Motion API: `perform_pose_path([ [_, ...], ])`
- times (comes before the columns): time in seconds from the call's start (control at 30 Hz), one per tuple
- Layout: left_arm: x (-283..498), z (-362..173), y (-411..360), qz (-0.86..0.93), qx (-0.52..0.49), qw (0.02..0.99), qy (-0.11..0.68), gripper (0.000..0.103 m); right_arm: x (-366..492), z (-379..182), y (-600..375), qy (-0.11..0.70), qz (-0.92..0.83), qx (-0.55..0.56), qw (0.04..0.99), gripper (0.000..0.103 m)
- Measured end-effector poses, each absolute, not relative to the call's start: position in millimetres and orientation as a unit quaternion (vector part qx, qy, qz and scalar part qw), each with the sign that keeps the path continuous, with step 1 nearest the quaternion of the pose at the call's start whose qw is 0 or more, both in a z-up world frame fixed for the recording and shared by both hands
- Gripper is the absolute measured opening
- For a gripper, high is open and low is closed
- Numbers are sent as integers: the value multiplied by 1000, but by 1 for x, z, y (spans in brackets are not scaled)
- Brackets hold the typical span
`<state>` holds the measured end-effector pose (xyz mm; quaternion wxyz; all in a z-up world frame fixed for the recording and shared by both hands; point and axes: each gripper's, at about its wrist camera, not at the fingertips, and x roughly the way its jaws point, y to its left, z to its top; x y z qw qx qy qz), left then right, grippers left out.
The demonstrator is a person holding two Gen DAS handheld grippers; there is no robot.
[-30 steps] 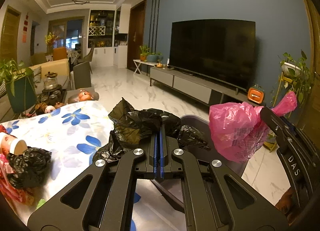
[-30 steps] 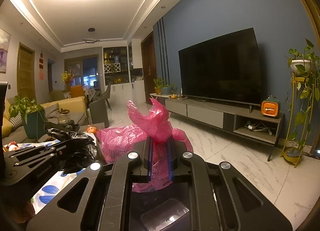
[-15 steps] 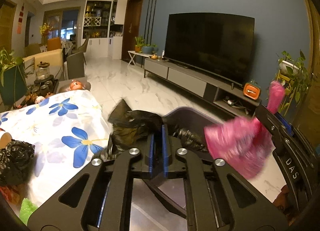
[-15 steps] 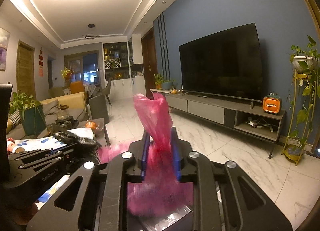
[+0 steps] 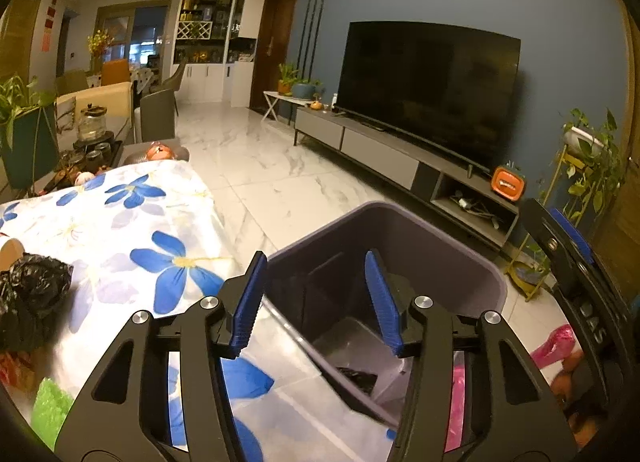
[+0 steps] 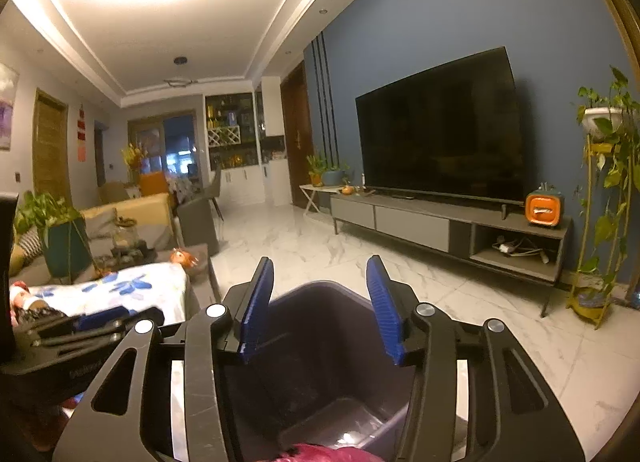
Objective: Collect trash
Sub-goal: 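Open the left tool over the bin while the right tool releases the pink bag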
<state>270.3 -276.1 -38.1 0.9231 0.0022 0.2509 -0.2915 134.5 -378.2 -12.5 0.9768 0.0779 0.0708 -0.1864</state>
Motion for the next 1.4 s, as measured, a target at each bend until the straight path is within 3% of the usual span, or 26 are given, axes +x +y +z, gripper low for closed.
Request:
perform_pose_path([
  [0.4,226,-62,-256,-420,58,859,285,54,154,-17,-383,69,-134,106,983,49],
  [0.87,227,-96,-298,-516,84,773,359,52,159,-20,-389,75,-121,99,985,49],
  [1.0,224,-100,-301,-538,82,752,372,43,159,-23,-390,74,-115,101,985,49],
  [1.13,222,-103,-306,-543,93,745,376,7,159,-23,-391,71,-113,100,986,49],
  [1.17,220,-104,-308,-543,100,745,375,4,159,-22,-391,71,-113,100,986,49],
  [1.4,226,-95,-298,-509,78,779,358,0,152,-19,-393,64,-115,98,986,52],
])
